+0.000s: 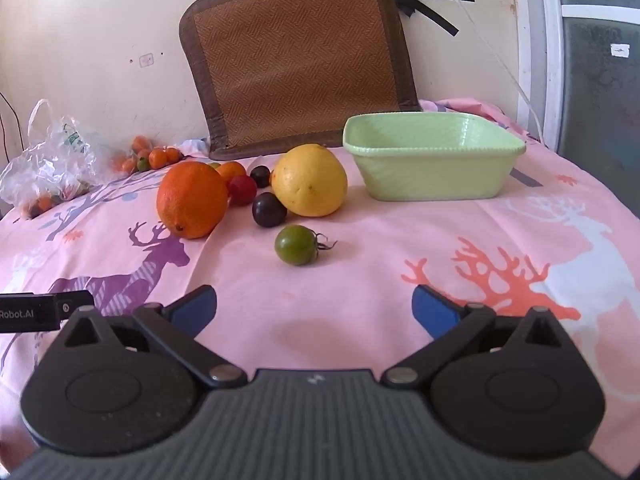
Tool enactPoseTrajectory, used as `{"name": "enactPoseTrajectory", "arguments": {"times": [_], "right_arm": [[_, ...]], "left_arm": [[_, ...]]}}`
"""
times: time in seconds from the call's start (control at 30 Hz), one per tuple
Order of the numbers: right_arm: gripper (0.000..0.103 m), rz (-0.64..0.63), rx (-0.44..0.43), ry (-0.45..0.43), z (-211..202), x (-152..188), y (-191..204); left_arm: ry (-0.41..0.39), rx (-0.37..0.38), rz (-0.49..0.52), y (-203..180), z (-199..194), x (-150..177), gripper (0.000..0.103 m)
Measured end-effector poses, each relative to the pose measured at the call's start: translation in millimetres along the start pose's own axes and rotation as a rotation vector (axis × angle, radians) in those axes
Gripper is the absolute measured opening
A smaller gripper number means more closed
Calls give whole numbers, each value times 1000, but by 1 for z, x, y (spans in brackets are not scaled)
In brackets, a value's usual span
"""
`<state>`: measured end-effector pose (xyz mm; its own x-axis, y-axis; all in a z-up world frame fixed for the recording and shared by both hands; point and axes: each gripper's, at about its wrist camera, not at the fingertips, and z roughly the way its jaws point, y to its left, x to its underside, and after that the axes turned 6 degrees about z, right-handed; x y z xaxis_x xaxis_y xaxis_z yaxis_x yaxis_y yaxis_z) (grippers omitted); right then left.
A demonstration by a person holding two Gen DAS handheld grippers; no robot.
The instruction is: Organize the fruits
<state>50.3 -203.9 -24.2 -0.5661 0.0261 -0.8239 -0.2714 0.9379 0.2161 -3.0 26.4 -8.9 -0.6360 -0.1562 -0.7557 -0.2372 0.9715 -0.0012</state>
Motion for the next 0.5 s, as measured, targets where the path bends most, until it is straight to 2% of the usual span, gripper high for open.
{"name": "enactPoseTrajectory", "arguments": {"times": [0.27,0.33,0.5], "right_arm": [[103,-4,6,-33,-2,0,0],[98,-11,7,-47,-4,3,3],[94,-13,17,-58,-6,0,-2]], "left_arm": [[2,-16,31,-5,1,1,103],[0,-21,38,-6,1,1,103],[-35,5,-40,7,-2,-1,103]]}}
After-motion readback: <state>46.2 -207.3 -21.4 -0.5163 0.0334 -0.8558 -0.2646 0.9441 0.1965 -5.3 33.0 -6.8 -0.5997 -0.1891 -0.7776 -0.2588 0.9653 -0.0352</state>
